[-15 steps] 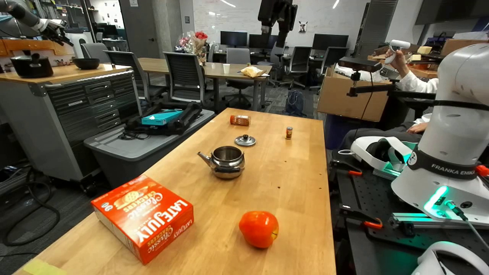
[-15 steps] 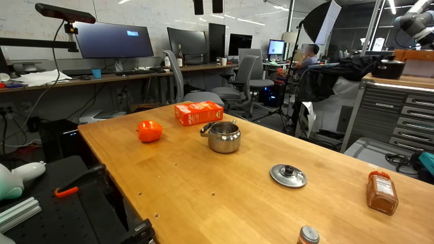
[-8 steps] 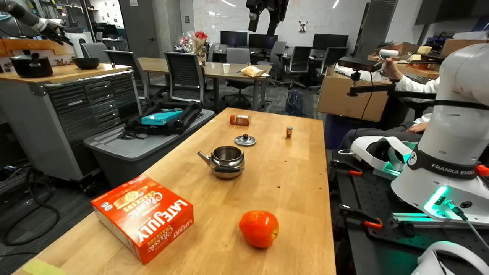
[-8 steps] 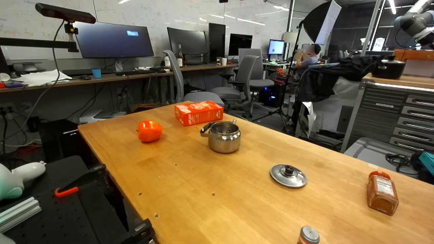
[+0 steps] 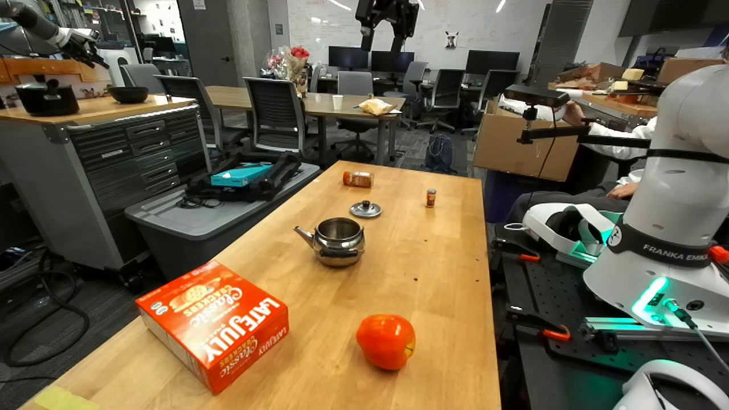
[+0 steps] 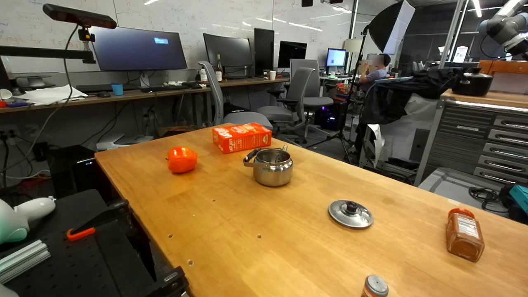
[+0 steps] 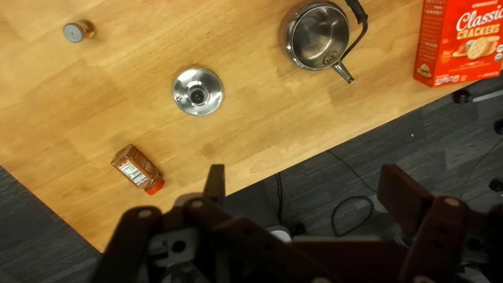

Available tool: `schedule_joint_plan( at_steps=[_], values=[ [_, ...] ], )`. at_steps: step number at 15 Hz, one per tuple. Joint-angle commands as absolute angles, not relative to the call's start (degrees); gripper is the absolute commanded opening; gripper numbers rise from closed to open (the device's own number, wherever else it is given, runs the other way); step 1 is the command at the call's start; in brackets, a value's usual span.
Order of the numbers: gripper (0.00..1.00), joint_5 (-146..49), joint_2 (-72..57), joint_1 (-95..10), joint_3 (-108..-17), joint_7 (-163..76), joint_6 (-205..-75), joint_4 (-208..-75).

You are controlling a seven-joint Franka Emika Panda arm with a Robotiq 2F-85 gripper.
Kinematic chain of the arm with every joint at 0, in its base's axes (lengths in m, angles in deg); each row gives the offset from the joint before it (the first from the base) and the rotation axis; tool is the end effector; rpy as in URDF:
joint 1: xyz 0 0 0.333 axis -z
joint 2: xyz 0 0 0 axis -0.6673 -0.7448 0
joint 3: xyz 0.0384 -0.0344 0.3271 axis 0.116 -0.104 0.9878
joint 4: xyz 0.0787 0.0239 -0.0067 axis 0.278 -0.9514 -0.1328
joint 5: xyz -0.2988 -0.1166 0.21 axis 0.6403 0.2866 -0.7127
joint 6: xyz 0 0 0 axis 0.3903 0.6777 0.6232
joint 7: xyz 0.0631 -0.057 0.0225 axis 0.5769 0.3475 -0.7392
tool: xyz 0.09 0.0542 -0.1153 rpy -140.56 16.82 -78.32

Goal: Put the lid on the kettle

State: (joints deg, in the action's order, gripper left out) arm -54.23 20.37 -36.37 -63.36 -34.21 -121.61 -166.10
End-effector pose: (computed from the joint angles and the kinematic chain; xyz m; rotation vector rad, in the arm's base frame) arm 0.5048 -0.0903 0.5126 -2.9957 0.6586 -0.2751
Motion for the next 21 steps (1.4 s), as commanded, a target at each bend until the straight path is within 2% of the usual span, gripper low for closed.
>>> schedule_joint_plan(
  at_steps=[1,12,21],
  values=[
    [1.00,-54.94,15.10,-36.03,-63.67,-34.44,-122.19,-162.97],
    [1.00,-60.45,4.39,-35.81,-64.20,-36.93,-131.51,-163.70],
    [1.00,-61.18,0.99,-33.80,-66.12,-36.04,-135.41,-163.02]
  ],
)
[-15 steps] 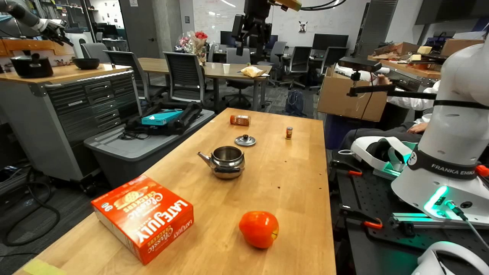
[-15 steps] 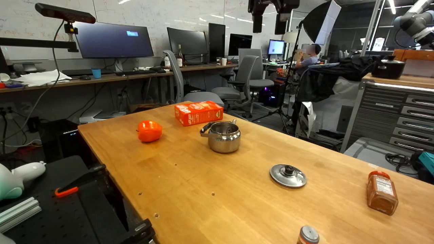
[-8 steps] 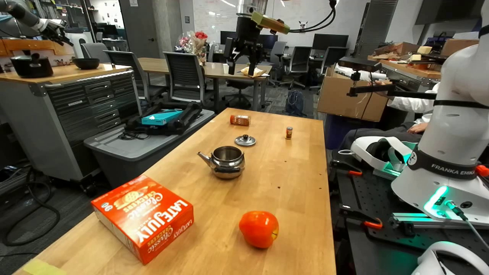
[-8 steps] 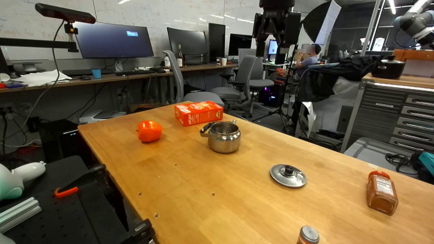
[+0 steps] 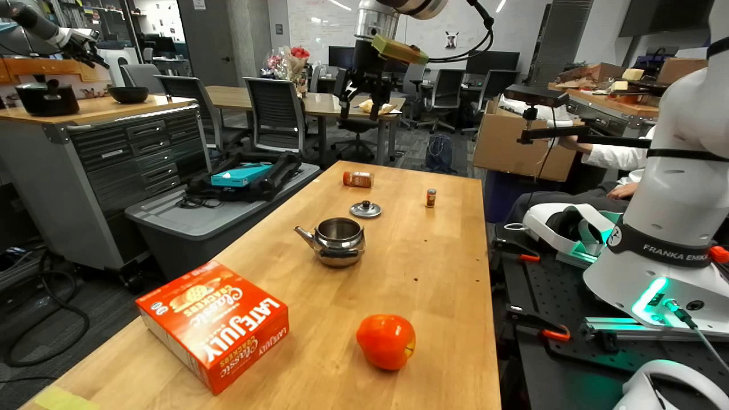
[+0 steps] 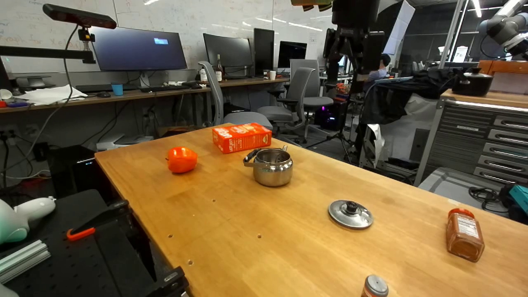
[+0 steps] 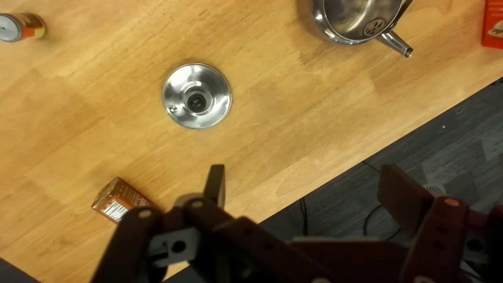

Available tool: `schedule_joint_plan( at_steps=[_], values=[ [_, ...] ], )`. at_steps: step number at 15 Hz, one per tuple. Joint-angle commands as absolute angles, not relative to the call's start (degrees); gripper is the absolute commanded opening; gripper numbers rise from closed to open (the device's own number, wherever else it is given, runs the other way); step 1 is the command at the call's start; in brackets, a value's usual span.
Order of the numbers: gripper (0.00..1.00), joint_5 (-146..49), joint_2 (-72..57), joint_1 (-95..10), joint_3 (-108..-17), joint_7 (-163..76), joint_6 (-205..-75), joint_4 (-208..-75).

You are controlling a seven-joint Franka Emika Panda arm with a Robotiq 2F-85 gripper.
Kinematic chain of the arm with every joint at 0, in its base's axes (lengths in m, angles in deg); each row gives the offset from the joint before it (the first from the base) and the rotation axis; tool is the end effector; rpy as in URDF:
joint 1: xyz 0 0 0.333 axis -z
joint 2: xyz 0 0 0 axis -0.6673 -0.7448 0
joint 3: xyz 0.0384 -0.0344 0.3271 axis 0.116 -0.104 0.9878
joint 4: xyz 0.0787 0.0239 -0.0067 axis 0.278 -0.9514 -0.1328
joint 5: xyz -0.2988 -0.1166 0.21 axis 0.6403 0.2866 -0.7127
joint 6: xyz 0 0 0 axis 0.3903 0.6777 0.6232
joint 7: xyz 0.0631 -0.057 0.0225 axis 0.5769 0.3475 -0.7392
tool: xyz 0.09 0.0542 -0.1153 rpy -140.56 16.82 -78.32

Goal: Put the lid on the kettle

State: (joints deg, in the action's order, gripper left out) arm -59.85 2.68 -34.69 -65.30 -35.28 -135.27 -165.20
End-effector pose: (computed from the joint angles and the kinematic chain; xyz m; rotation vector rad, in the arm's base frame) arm 0.5700 -0.1320 0.3773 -2.9245 0.8160 -0.1965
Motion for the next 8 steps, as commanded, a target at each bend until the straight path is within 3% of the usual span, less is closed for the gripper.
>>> schedule_joint_plan(
  at_steps=[1,8],
  values=[
    [1.00,-60.94,0.77,-33.52,-66.36,-35.86,-135.28,-162.92],
    [1.00,-61.07,-2.11,-31.92,-67.42,-36.32,-134.41,-162.09]
  ],
)
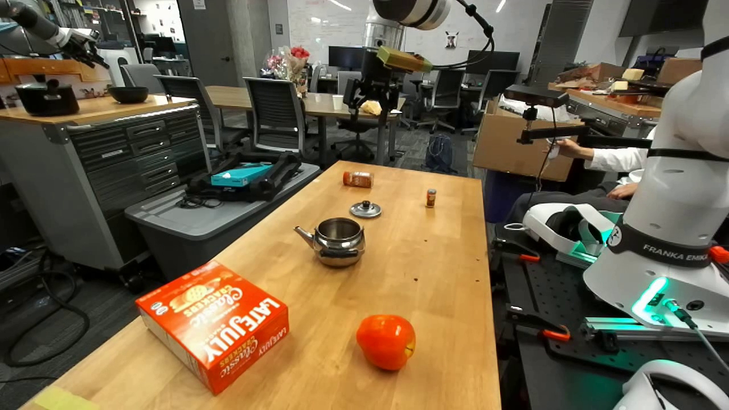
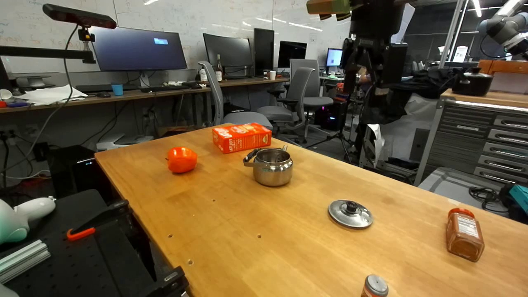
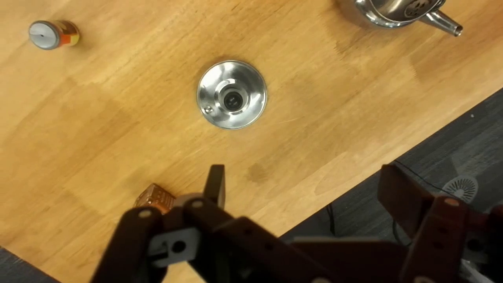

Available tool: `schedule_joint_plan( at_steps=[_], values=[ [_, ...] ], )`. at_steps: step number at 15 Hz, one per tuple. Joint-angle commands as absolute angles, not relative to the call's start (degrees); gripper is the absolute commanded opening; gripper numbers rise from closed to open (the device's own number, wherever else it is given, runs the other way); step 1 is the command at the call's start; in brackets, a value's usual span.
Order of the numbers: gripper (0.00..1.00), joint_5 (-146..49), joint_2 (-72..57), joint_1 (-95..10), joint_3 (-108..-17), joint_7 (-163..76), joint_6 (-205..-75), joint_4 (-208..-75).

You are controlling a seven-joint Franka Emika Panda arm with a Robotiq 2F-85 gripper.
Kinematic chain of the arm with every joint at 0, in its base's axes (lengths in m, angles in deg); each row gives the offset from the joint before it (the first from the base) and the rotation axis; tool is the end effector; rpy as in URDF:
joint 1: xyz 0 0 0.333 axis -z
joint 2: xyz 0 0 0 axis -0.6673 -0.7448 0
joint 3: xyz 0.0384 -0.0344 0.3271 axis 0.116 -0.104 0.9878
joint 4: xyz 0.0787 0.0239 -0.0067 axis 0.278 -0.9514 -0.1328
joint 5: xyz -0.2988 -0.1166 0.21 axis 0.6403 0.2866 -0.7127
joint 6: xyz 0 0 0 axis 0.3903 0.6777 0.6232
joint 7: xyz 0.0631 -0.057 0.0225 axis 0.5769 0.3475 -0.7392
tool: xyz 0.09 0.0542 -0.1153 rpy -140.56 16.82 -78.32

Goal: Put the lid on the kettle

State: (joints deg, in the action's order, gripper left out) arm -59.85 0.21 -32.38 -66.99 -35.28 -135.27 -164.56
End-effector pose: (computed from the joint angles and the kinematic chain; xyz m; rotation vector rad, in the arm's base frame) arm 0.5640 -0.1723 0.3576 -2.9096 0.9231 -0.1550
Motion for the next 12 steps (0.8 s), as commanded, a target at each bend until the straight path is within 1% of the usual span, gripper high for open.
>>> schedule_joint_plan(
  at_steps=[1,12],
  values=[
    [1.00,-61.01,-2.60,-31.81,-67.46,-36.20,-134.20,-161.98],
    [1.00,-61.37,-8.76,-30.45,-67.90,-36.20,-134.02,-159.28]
  ],
)
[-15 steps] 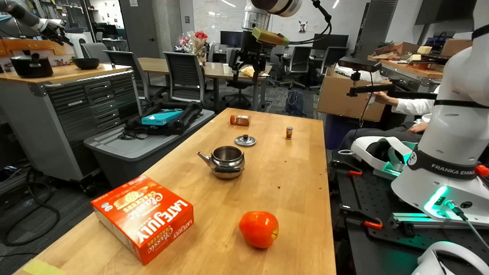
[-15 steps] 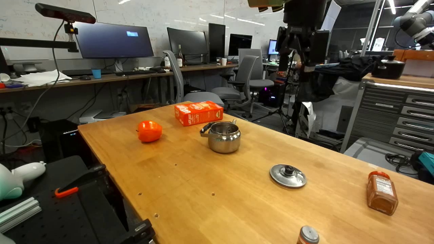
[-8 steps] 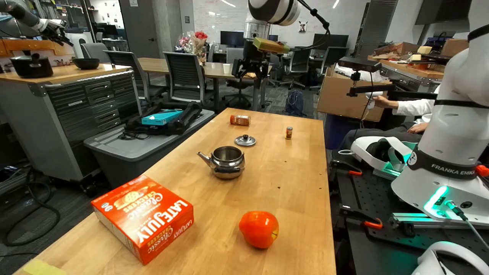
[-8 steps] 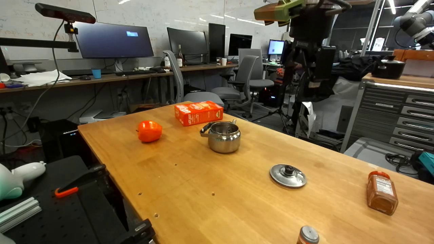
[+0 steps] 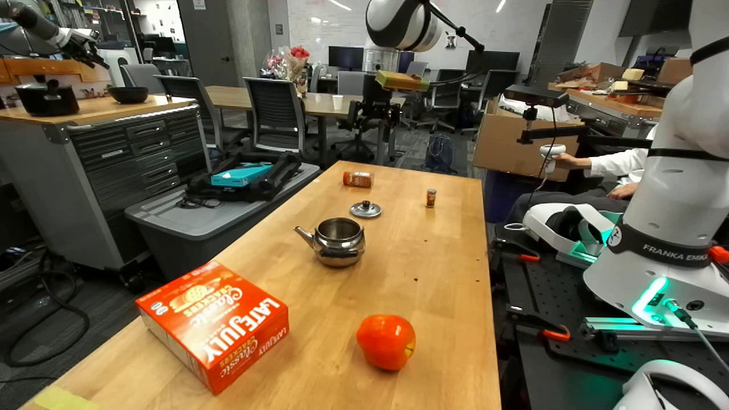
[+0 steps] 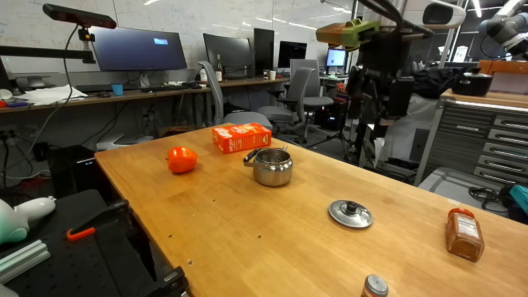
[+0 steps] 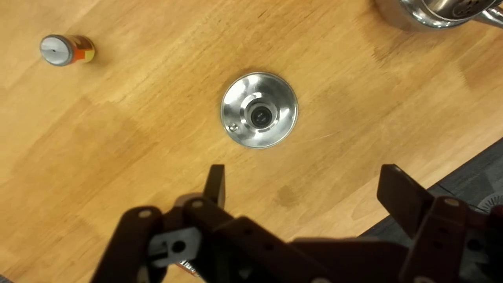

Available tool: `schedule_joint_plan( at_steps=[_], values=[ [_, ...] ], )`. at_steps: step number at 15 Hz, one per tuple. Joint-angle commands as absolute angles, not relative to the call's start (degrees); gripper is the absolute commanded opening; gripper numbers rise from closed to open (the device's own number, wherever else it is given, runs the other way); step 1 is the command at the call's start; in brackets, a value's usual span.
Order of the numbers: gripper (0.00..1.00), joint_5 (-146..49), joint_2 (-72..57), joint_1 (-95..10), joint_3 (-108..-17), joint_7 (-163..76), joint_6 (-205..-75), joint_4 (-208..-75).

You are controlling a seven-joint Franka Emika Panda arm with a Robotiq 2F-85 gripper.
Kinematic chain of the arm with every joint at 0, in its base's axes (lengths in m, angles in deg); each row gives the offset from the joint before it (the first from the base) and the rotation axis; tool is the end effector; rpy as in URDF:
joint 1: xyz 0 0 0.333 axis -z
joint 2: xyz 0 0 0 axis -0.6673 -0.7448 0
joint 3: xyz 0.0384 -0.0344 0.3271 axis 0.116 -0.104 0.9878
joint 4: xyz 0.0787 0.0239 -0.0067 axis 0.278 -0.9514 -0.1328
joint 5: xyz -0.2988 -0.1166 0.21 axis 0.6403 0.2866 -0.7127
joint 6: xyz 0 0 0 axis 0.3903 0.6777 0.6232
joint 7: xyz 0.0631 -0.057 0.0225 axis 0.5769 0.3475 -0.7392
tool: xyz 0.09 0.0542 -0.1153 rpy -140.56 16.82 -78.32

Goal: Put the lid on the kettle

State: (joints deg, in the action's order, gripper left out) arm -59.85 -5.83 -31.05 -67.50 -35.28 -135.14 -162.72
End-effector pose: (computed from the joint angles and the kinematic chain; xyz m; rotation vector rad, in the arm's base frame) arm 0.5674 -0.1930 0.3097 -2.9140 0.9778 -0.0435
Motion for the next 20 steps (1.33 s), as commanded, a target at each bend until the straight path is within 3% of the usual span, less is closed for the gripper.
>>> schedule_joint_plan(
  at_steps=[1,20],
  values=[
    [1.00,-61.34,-9.50,-30.27,-67.95,-36.13,-133.81,-158.85],
    [1.00,-61.79,-22.19,-29.23,-66.79,-36.84,-133.52,-151.05]
  ],
)
